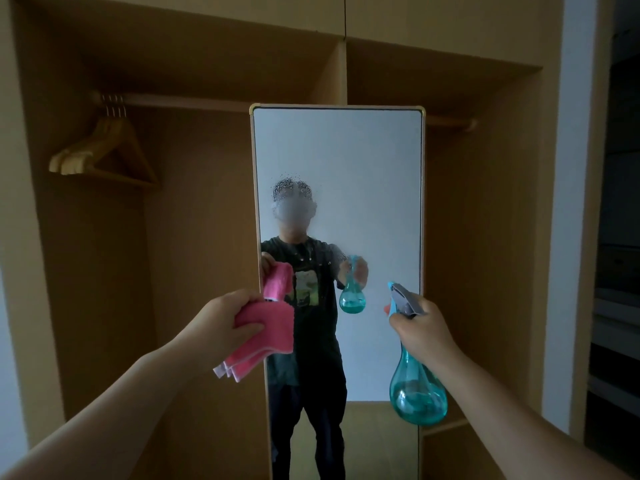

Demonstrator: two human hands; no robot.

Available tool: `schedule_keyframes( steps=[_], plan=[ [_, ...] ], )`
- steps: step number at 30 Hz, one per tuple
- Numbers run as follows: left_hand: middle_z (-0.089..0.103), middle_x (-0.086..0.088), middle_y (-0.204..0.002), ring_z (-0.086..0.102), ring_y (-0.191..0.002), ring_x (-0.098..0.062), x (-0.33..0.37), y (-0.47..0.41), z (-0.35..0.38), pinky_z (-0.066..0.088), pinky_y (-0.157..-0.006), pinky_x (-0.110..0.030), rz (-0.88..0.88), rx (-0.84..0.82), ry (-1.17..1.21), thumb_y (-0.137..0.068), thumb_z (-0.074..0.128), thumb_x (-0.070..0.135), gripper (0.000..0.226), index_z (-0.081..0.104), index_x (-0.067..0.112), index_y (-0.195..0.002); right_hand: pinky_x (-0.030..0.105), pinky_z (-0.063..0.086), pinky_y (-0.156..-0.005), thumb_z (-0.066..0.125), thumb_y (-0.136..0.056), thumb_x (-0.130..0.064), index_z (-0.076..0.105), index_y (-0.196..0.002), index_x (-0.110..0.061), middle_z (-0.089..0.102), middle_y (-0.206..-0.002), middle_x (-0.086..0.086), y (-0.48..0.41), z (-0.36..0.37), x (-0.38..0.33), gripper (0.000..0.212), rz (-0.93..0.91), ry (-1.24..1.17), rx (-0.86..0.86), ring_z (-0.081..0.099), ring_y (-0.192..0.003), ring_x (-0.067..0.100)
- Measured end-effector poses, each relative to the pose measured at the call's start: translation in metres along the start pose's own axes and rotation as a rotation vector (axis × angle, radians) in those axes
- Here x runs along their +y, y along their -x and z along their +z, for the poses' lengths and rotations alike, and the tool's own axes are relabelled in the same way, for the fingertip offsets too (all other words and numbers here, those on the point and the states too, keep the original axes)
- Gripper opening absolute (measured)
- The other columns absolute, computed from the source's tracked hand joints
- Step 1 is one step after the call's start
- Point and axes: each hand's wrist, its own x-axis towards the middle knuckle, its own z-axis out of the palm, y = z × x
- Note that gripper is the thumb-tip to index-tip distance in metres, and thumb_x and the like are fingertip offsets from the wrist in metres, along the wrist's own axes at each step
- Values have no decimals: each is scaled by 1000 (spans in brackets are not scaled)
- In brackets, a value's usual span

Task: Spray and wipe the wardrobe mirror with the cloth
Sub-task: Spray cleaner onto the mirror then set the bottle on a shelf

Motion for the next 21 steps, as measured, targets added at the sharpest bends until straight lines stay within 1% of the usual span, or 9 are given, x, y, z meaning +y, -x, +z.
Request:
schedule_keyframes(
  steps=[2, 4, 10, 12, 14, 15, 17, 20, 21],
  plan=[
    [63, 19, -95, 62, -84, 0, -2, 1, 0, 51, -64, -15, -4, -3, 1, -87, 70, 22, 29, 56, 38, -107, 24, 41, -48, 56, -89, -9, 61, -105, -18, 65, -96, 15, -1, 4, 1, 19, -9, 15, 11, 50, -61, 16],
    [63, 19, -96, 62, -85, -1, -2, 2, 0, 52, -66, -16, -6, -10, 7, -88, 69, 22, 29, 55, 40, -105, 25, 40, -47, 58, -88, -10, 64, -100, -13, 60, -83, 15, -3, 7, 2, 13, -32, 35, 11, 48, -60, 17],
    [64, 18, -95, 62, -84, -1, -4, 3, -1, 49, -65, -15, -7, -5, 35, -87, 70, 19, 30, 56, 41, -102, 16, 36, -42, 62, -87, -10, 60, -84, -18, 47, -65, 1, -6, 16, 2, 9, -87, 23, -19, 41, -52, 10],
    [64, 18, -95, 62, -84, -1, -5, 3, -2, 50, -65, -15, -11, -6, 39, -87, 70, 19, 30, 56, 40, -104, 19, 32, -41, 61, -85, -7, 57, -81, -9, 40, -62, 2, -7, 19, 3, 6, -104, 30, -4, 36, -51, 12],
    [64, 18, -97, 62, -86, -1, -6, 2, -2, 51, -67, -15, -14, -6, 40, -87, 70, 19, 30, 57, 39, -106, 18, 30, -40, 59, -84, -6, 55, -83, -2, 38, -63, 3, -6, 23, 2, 5, -106, 39, 2, 34, -52, 15],
    [64, 18, -98, 62, -87, -1, -6, 2, -2, 51, -68, -16, -14, -6, 41, -87, 70, 20, 30, 57, 39, -107, 15, 31, -39, 59, -85, -6, 56, -82, -5, 39, -63, 1, -6, 25, 1, 5, -104, 40, -6, 36, -51, 15],
    [64, 19, -98, 62, -87, -1, -7, 2, -3, 52, -69, -16, -12, -4, 39, -87, 70, 20, 31, 57, 40, -107, 10, 33, -39, 61, -86, -9, 55, -74, -19, 42, -62, -3, -5, 29, -3, 17, -107, 26, -21, 42, -48, 8],
    [62, 21, -96, 61, -86, 1, -8, 4, -5, 50, -68, -15, 2, 6, 19, -87, 70, 20, 33, 53, 43, -103, 16, 39, -45, 62, -84, -10, 60, -79, -18, 46, -64, -3, -4, 35, -10, 10, -93, 30, -94, 47, -51, 6],
    [62, 22, -96, 61, -86, 1, -9, 5, -5, 51, -69, -15, 4, 5, 13, -87, 70, 20, 33, 53, 43, -103, 17, 39, -46, 61, -83, -8, 60, -82, -19, 45, -64, -3, -4, 37, -12, 12, -94, 21, -111, 48, -50, 5]
  ],
)
